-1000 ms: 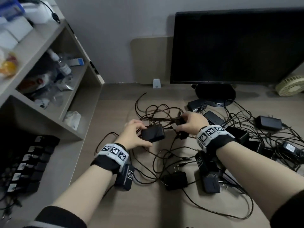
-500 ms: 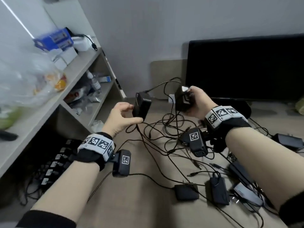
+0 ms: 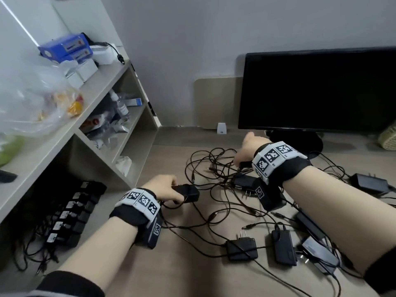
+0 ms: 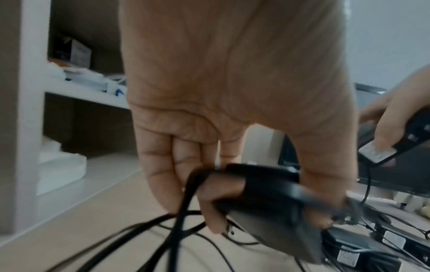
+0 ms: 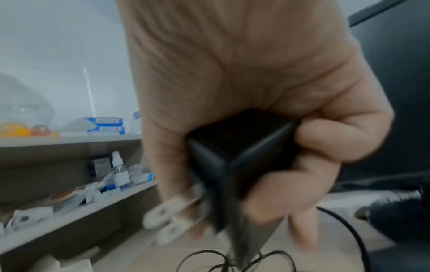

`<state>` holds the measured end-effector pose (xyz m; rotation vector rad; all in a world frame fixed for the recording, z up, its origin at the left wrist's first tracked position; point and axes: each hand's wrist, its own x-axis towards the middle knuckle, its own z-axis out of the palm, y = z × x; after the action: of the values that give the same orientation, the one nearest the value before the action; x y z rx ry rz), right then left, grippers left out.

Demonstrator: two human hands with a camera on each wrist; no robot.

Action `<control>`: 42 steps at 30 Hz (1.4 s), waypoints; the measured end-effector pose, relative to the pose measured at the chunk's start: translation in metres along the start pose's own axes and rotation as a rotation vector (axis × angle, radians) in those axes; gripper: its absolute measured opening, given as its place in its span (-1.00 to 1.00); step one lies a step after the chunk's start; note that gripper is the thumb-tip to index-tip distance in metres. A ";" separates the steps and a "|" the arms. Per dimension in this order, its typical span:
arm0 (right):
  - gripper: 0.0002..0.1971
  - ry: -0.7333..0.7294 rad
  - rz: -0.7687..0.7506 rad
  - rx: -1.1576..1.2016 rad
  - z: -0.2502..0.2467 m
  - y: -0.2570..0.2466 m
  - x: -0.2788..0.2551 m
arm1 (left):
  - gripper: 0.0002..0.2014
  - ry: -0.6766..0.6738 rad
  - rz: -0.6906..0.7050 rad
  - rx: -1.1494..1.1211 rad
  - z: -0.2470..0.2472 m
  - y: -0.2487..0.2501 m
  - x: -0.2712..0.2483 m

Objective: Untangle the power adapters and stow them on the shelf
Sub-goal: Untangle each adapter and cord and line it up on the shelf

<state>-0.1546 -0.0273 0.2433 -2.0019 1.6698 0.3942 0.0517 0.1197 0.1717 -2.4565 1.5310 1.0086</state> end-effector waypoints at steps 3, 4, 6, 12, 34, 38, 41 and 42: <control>-0.83 -0.357 -0.004 0.406 0.000 0.000 -0.006 | -0.67 0.058 -0.037 -0.103 0.008 -0.007 0.002; -0.83 -0.461 0.025 0.625 0.003 -0.001 -0.007 | -0.68 0.087 -0.026 -0.130 0.009 -0.008 0.001; -0.81 -0.612 0.047 0.972 0.010 -0.001 -0.001 | -0.63 0.118 0.027 -0.294 0.009 -0.008 -0.002; -0.70 -0.646 0.127 1.162 0.040 -0.011 0.017 | -0.37 0.111 0.263 -0.994 0.019 -0.025 -0.012; -0.72 -1.071 -0.202 0.958 0.060 -0.023 0.001 | -0.36 0.136 0.486 -1.132 0.025 0.017 -0.027; -0.87 -0.984 -0.140 0.964 0.056 -0.025 0.007 | -0.34 0.089 0.509 -1.187 0.014 0.017 -0.023; -0.90 -0.884 -0.110 0.917 0.050 -0.020 0.012 | -0.63 0.006 0.429 -1.605 -0.002 0.004 -0.020; -0.85 -0.843 -0.109 0.939 0.047 -0.016 0.015 | -0.82 0.003 0.401 -1.780 -0.008 -0.001 -0.018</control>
<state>-0.1314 -0.0123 0.1990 -0.9906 0.9144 0.2699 0.0510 0.1306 0.1874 -2.6074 1.1509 3.5630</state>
